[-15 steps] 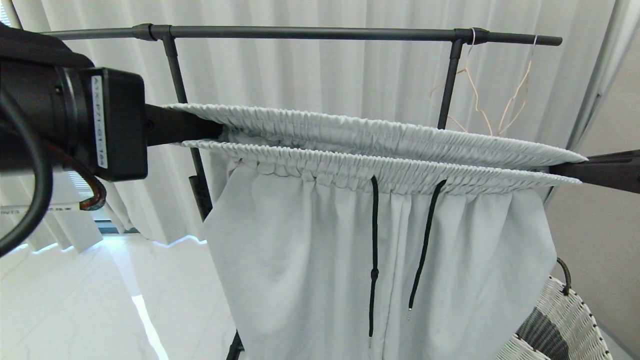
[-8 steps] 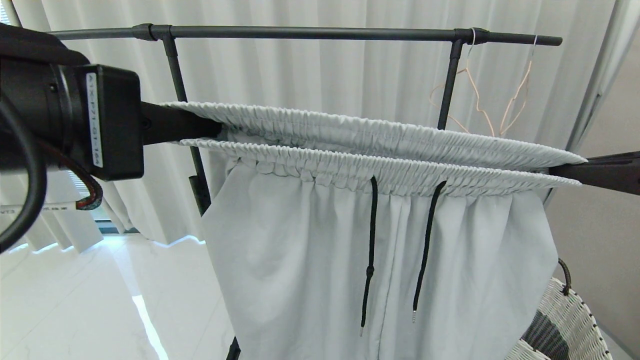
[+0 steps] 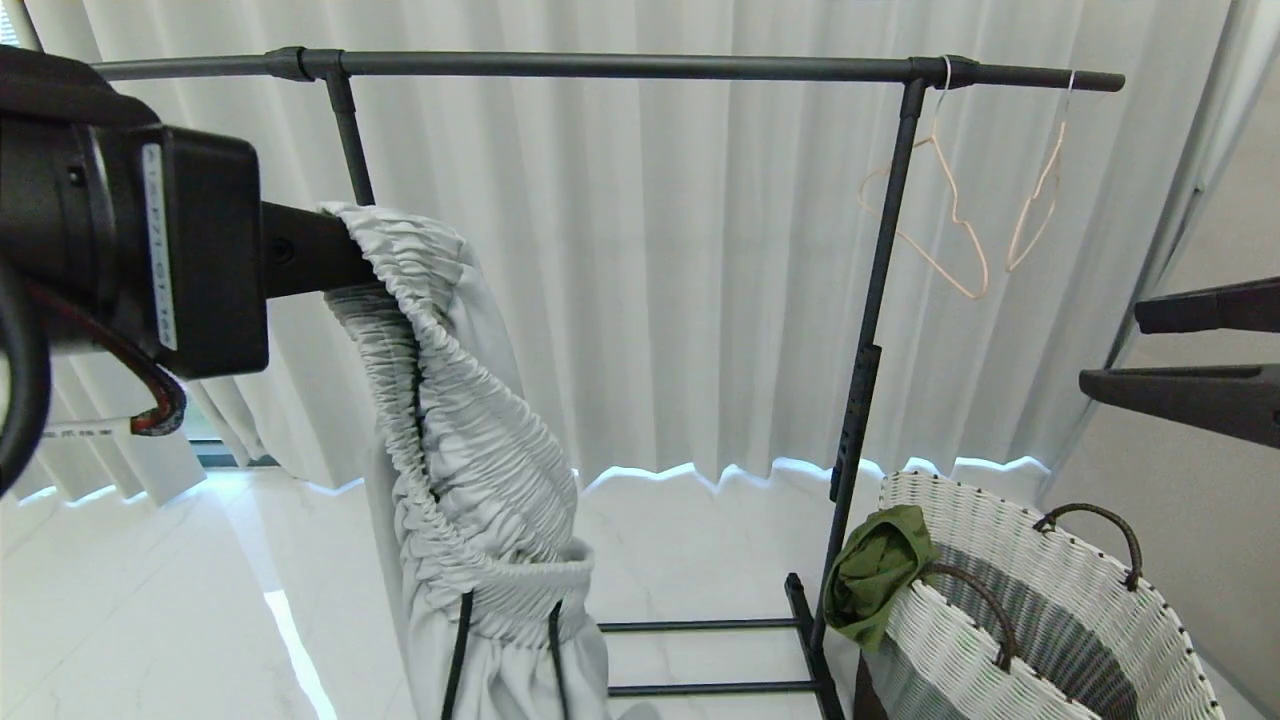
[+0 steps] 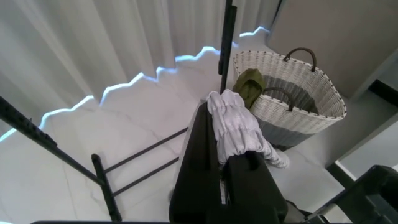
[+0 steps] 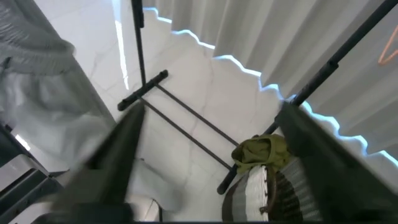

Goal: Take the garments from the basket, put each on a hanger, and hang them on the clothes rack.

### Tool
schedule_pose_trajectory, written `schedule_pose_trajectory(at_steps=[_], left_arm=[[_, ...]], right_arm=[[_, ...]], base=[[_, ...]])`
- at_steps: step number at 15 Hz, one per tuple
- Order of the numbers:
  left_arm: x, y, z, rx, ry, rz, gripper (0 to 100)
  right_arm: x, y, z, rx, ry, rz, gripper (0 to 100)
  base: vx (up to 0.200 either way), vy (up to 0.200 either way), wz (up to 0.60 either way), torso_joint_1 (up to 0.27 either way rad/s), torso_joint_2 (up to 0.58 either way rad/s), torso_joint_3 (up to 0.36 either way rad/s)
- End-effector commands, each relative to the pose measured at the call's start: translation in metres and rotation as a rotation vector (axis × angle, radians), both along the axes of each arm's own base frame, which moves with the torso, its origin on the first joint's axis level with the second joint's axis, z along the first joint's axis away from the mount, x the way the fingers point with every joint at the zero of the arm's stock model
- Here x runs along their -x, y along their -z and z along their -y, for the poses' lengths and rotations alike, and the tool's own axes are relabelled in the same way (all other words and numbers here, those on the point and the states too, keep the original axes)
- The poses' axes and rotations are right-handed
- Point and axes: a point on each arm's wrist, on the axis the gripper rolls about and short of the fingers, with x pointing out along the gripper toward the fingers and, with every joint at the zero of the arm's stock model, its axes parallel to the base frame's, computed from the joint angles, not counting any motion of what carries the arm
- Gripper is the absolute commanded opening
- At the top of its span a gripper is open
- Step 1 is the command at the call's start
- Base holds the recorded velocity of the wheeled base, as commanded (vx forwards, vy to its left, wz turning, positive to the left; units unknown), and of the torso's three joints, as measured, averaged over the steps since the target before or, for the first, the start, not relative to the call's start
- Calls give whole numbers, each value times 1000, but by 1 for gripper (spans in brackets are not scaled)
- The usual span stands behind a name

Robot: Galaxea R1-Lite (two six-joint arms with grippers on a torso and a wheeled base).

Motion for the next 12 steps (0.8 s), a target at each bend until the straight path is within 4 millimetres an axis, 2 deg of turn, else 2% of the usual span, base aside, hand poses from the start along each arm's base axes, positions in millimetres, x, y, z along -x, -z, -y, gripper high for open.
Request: schedule_pose_trajectory(at_steps=[1, 3, 5, 7, 12], left_arm=[[0, 0, 0, -3, -4, 1, 0], [-2, 2, 0, -39, -73, 23, 0], [-6, 8, -5, -129, -168, 56, 0], [-11, 16, -21, -229, -256, 74, 0], [-30, 33, -54, -298, -472, 8, 0]], right_arm=[[0, 2, 0, 0, 3, -1, 100], [-5, 8, 6, 32, 97, -8, 100], [-18, 20, 12, 136, 333, -32, 100], [-28, 30, 23, 253, 554, -56, 100], [-36, 39, 50, 369, 706, -34, 100]], base=[[0, 0, 0, 0, 0, 0], [0, 0, 0, 0, 0, 0], [0, 0, 0, 0, 0, 0], [0, 0, 0, 0, 0, 0], [0, 0, 0, 0, 0, 0]])
